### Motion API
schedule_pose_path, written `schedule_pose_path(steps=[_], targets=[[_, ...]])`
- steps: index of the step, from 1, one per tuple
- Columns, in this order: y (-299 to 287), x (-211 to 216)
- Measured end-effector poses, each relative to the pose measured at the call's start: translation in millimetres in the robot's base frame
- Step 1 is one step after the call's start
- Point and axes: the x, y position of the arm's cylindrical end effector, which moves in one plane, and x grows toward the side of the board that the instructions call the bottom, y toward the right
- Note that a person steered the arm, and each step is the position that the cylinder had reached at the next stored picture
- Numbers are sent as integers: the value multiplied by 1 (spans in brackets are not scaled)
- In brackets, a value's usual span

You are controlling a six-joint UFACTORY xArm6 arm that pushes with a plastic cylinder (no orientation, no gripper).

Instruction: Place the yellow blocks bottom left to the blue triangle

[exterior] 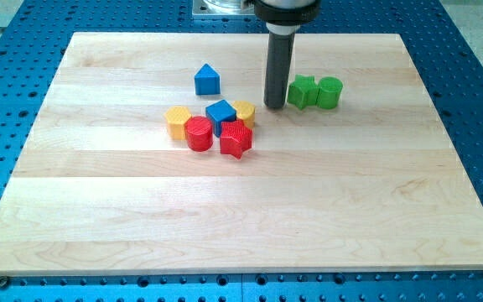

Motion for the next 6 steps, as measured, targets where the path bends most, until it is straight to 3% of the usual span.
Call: schedule_pose_path(steps=[1,2,3,6], targets=[[-3,-11],[22,9],[10,47],[-70,61]])
